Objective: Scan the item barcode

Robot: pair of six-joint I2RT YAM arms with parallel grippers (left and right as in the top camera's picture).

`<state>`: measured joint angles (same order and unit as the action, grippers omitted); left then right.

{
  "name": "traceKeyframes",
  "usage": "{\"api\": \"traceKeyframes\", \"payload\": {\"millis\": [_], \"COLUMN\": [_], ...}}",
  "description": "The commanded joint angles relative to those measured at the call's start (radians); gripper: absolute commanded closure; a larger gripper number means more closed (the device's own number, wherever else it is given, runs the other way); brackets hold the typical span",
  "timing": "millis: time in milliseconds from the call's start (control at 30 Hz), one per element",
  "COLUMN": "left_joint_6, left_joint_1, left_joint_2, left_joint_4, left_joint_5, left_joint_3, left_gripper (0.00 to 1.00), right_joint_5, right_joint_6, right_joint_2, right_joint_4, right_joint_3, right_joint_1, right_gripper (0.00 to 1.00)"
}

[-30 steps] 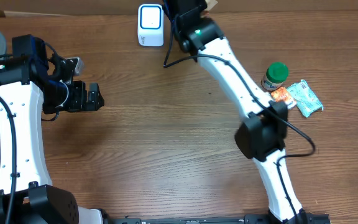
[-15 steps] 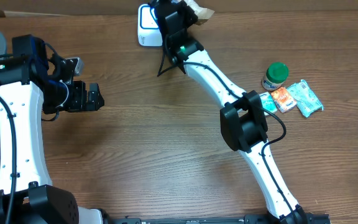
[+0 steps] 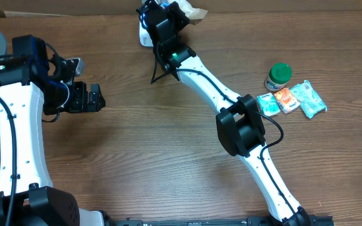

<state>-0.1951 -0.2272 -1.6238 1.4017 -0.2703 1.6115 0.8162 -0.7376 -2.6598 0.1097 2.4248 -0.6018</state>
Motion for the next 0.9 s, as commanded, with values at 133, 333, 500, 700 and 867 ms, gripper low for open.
{"api": "traceKeyframes", "payload": {"millis": [133, 333, 500, 700, 867], "left_joint_6": [-0.026, -0.026, -0.026, -0.026, -0.026], "left_joint_1": [-0.002, -0.002, -0.002, -0.002, -0.002], "left_joint_2": [-0.004, -0.004, -0.004, -0.004, -0.004], "left_joint_4": [-0.001, -0.001, -0.001, -0.001, -0.001], "left_joint_5": [-0.011, -0.011, -0.011, -0.011, -0.011], "left_joint_3": [0.001, 0.001, 0.001, 0.001, 0.001], "left_gripper": [0.0, 0.0, 0.01, 0.0, 0.0], "right_joint_5": [0.036, 0.037, 0.036, 0.037, 0.048], "right_joint_6": [-0.005, -0.004, 0.007, 0.005, 0.003], "right_joint_2": [-0.002, -0.002, -0.002, -0.002, 0.003], "right_joint_4": [-0.003, 0.033, 0.064, 0.029, 0.018], "right_joint_3": [-0.003, -0.003, -0.009, -0.011, -0.011], "right_joint_1": [0.006, 0.006, 0.006, 0.005, 0.002], "right_gripper": [0.96, 0.96, 0.96, 0.96, 0.96]}}
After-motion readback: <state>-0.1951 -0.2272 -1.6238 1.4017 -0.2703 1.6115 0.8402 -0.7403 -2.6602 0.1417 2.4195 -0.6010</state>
